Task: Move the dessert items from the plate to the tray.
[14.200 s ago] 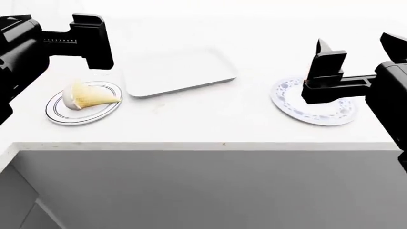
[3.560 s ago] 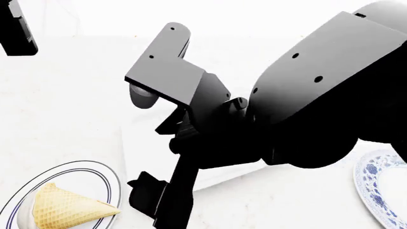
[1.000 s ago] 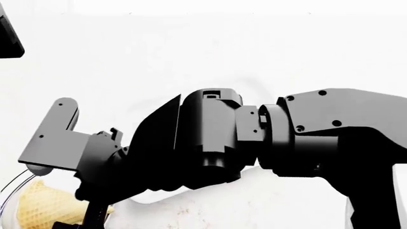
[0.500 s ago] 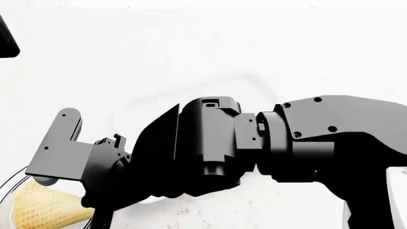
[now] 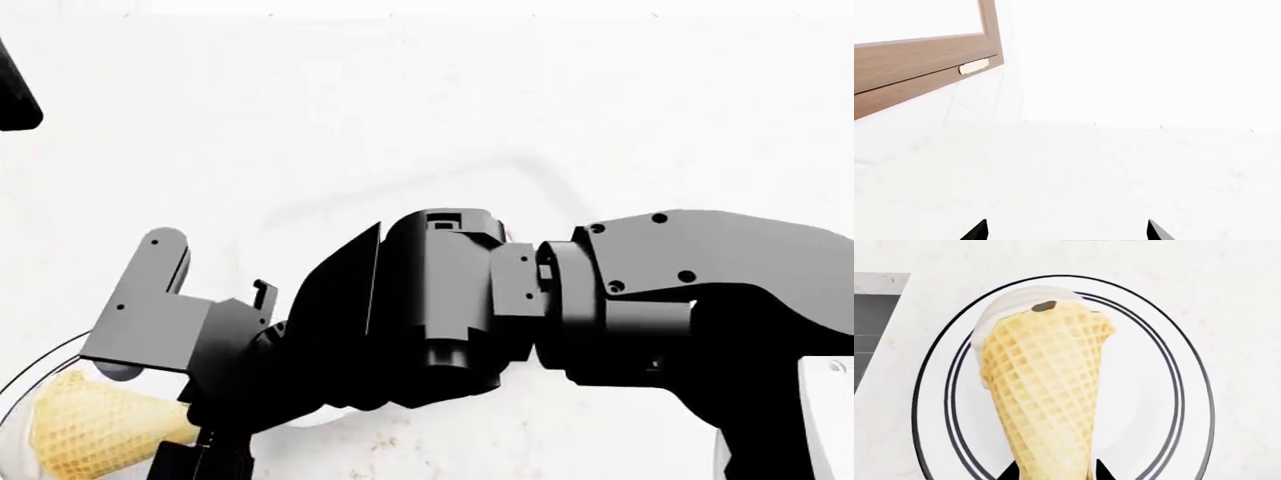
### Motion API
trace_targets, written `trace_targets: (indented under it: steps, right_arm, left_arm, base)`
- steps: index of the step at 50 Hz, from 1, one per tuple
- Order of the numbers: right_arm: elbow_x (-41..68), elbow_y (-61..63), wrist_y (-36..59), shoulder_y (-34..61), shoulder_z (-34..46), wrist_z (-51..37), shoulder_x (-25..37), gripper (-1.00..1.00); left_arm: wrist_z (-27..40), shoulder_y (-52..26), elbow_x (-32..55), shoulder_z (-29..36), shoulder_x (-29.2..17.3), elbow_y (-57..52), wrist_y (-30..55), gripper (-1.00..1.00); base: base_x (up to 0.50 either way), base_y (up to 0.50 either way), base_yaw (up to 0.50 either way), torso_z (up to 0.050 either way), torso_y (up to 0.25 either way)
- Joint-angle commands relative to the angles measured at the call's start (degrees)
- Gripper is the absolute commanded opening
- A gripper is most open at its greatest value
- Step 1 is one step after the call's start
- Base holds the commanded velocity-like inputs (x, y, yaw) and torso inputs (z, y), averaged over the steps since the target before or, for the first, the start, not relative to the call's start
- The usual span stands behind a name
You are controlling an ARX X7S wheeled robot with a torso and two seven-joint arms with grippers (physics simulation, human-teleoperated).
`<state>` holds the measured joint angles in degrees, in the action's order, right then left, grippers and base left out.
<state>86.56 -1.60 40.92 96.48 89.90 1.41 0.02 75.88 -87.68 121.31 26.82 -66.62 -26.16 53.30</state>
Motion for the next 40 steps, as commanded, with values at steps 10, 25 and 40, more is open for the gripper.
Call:
trace_targets:
  steps: [10, 25, 40]
  right_arm:
    - [1.5, -2.9, -4.4, 5.4, -0.2, -0.8, 0.0, -1.0]
    - [4.1, -10.7, -7.9, 12.1, 0.2, -0.7, 0.0, -1.0]
    - [3.5, -14.5, -4.1, 13.8, 2.3, 1.0, 8.5, -1.0]
  left_arm:
    - [0.1, 0.4, 0.3, -0.2, -1.0, -0.7, -0.8, 1.0]
    - [1.1, -1.4, 1.2, 0.5, -0.2, -0.5, -0.5, 1.0]
    - [1.2, -3.4, -0.3, 2.2, 2.8, 1.1, 0.4, 1.0]
  base:
    - [0.0, 0.0, 0.0, 0.0, 0.0]
    - [0.0, 0.0, 0.0, 0.0, 0.0]
    - [0.0, 0.0, 0.0, 0.0, 0.0]
